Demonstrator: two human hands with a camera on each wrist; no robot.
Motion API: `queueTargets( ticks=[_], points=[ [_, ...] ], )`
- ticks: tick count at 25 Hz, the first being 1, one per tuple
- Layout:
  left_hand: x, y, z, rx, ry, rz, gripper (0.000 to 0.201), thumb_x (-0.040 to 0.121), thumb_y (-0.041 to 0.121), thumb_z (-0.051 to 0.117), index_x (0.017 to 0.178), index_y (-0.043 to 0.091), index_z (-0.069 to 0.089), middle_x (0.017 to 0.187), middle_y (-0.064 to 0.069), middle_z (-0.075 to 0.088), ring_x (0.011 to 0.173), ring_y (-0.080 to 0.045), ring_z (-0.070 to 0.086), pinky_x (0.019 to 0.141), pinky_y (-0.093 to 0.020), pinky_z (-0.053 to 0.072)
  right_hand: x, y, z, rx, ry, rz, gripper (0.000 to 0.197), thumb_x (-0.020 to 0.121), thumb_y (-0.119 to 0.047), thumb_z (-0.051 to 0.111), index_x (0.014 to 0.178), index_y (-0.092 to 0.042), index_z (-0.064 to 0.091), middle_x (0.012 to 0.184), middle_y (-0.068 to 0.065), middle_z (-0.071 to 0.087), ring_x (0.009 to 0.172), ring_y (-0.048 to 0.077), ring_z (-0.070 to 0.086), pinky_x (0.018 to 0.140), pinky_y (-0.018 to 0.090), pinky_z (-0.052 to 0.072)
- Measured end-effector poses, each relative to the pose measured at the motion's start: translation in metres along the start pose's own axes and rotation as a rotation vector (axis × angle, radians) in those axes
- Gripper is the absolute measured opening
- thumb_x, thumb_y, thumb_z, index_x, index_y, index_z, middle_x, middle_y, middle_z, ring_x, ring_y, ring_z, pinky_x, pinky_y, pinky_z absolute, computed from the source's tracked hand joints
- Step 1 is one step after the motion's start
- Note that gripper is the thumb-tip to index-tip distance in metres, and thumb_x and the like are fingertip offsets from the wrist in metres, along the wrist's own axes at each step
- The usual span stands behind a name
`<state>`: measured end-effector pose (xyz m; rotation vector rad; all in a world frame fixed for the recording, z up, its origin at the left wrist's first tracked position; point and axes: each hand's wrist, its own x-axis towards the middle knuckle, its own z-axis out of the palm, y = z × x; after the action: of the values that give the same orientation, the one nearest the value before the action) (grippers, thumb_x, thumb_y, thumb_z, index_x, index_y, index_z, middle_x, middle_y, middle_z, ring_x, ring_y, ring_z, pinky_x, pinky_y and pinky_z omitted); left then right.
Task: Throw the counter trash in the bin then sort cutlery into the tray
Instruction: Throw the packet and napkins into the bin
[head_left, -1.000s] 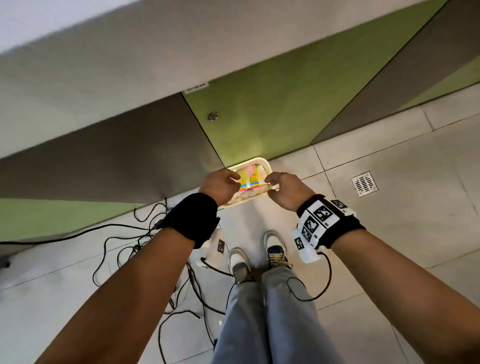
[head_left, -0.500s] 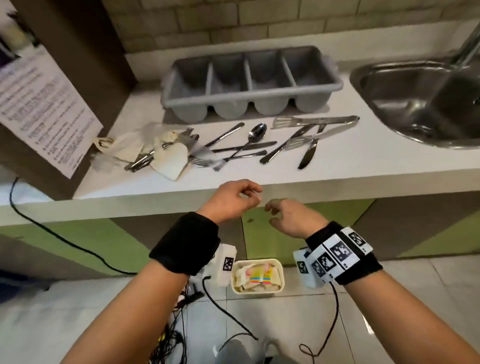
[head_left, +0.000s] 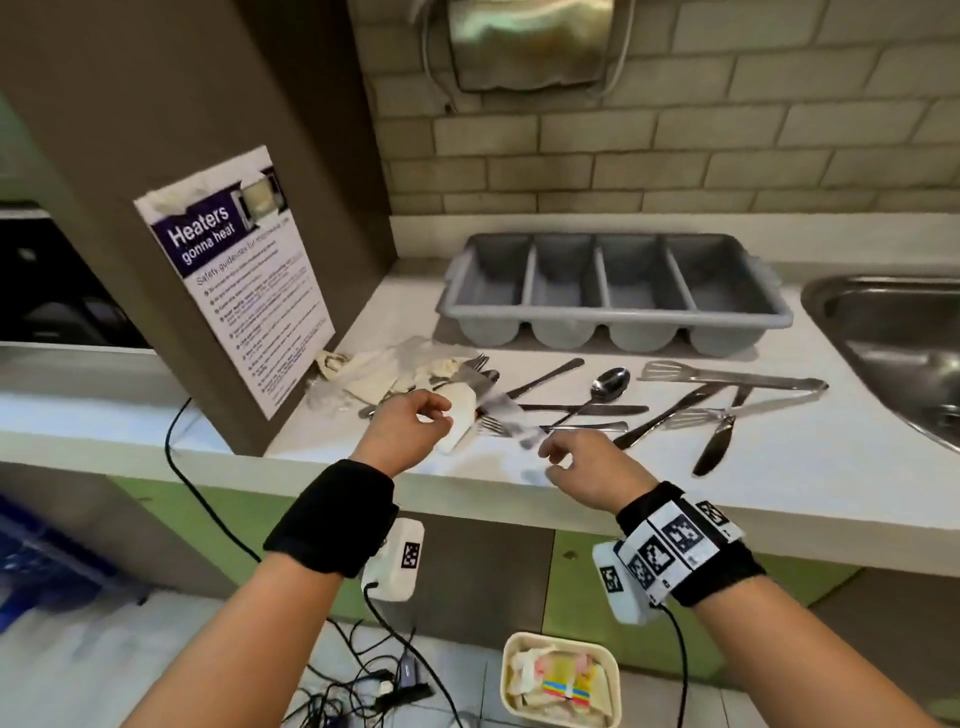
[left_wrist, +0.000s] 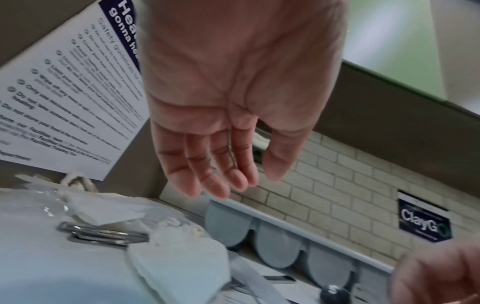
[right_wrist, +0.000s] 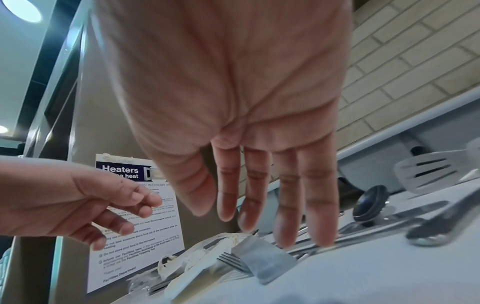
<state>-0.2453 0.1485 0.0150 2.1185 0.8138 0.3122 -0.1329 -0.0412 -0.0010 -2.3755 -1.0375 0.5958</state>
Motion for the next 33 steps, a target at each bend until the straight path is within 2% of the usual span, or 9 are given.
queueTargets(
  ticks=[2,4,7,12,15,17,24,29,33],
  points=[
    [0.025,-0.014,-0.016,0.013,0.057,-0.046,0.024,0.086,0.012,0.059,0.109,0.009,0.065,0.104,-0.003,0.064,0.101,-0.019,0.058,0.090,-0.024,0.045,0.024,-0.014,0.001,-0.006,0.029,0.008,0.029,0.088,-0.016,0.053,0.116,-0.013,0.061,0.122,0.008,0.063,0.095,0.022,0.060,0.087,0.028,0.046],
    [0.049,-0.025,-0.029,0.049,0.103,-0.071,0.028,0.085,0.013,0.059,0.112,0.009,0.065,0.117,-0.010,0.065,0.104,-0.023,0.059,0.089,-0.026,0.044,0.048,-0.027,0.004,-0.051,0.052,0.010,0.028,0.089,-0.019,0.054,0.115,-0.014,0.061,0.123,0.010,0.062,0.109,0.024,0.060,0.094,0.031,0.046],
    [0.088,-0.038,-0.047,0.216,0.107,-0.070,0.032,0.084,0.016,0.059,0.117,0.013,0.062,0.125,-0.011,0.061,0.112,-0.025,0.058,0.095,-0.026,0.042,0.087,-0.053,0.014,-0.104,0.073,0.010,0.030,0.087,-0.017,0.056,0.116,-0.013,0.061,0.123,0.013,0.060,0.112,0.028,0.058,0.095,0.032,0.045],
    [0.144,-0.055,-0.050,0.351,-0.002,-0.077,0.048,0.079,0.028,0.066,0.125,0.017,0.054,0.133,-0.014,0.048,0.117,-0.028,0.054,0.102,-0.030,0.040,0.130,-0.083,0.039,-0.339,-0.062,0.022,0.057,0.080,-0.022,0.065,0.132,-0.014,0.046,0.145,0.008,0.038,0.127,0.033,0.038,0.101,0.042,0.044],
    [0.168,-0.056,-0.041,0.508,-0.078,-0.036,0.075,0.069,0.043,0.072,0.135,0.022,0.042,0.136,-0.012,0.048,0.126,-0.031,0.047,0.104,-0.038,0.040,0.146,-0.091,0.048,-0.473,-0.121,0.090,0.080,0.071,-0.028,0.072,0.139,-0.017,0.032,0.143,0.009,0.035,0.127,0.033,0.031,0.095,0.047,0.047],
    [0.181,-0.054,-0.034,0.626,-0.140,-0.018,0.084,0.065,0.049,0.071,0.137,0.025,0.035,0.134,-0.011,0.050,0.126,-0.032,0.046,0.102,-0.040,0.040,0.152,-0.093,0.048,-0.516,-0.152,0.111,0.083,0.070,-0.028,0.073,0.140,-0.017,0.030,0.140,0.011,0.038,0.125,0.033,0.033,0.092,0.046,0.047],
    [0.211,-0.056,-0.026,0.571,-0.173,0.017,0.056,0.084,0.019,0.058,0.137,0.025,0.042,0.135,-0.009,0.055,0.125,-0.028,0.052,0.102,-0.036,0.044,0.162,-0.096,0.048,-0.537,-0.139,0.125,0.094,0.069,-0.023,0.077,0.145,-0.015,0.022,0.140,0.015,0.041,0.126,0.036,0.040,0.096,0.047,0.046],
    [0.204,-0.061,-0.020,0.737,-0.215,0.153,0.065,0.073,0.048,0.066,0.132,0.027,0.048,0.130,-0.007,0.056,0.121,-0.029,0.051,0.099,-0.037,0.045,0.161,-0.096,0.046,-0.360,-0.083,0.144,0.090,0.065,-0.012,0.080,0.139,-0.008,0.028,0.132,0.016,0.043,0.119,0.033,0.050,0.095,0.039,0.048],
    [0.204,-0.060,-0.017,0.681,-0.198,0.161,0.036,0.085,0.019,0.057,0.120,0.027,0.061,0.127,-0.004,0.060,0.117,-0.027,0.055,0.096,-0.034,0.045,0.159,-0.093,0.037,-0.209,-0.025,0.170,0.077,0.074,-0.005,0.072,0.138,-0.007,0.030,0.128,0.019,0.049,0.114,0.034,0.056,0.091,0.035,0.047]
  ],
)
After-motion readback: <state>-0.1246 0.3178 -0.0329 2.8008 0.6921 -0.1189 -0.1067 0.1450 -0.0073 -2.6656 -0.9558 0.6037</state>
